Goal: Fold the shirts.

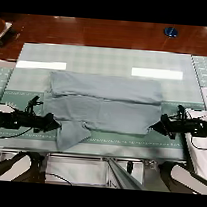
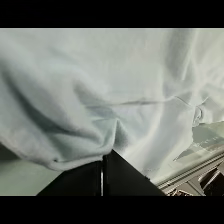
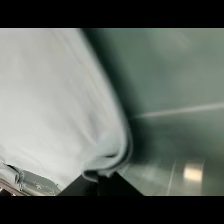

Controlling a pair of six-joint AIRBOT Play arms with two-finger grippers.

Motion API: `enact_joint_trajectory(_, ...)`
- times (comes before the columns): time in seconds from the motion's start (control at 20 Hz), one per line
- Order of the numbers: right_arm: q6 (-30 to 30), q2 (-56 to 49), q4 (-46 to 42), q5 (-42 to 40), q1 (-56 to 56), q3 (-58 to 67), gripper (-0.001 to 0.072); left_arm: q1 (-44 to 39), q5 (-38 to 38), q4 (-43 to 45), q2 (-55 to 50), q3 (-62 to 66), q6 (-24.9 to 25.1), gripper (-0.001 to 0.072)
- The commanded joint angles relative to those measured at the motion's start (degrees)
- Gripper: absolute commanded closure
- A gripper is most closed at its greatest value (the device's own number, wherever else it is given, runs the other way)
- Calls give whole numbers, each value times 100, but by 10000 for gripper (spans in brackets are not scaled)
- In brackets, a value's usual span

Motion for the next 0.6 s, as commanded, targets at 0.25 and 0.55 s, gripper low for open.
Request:
enact_joint_trajectory(0.25,-654,-81,573,787,0,1349,691,87,-439,-466,7,1655,136,690)
enact_joint_trajectory(0.55,-522,-446,811,710,131,2594,691,-269,20,-979,-1259,3348,-210,690)
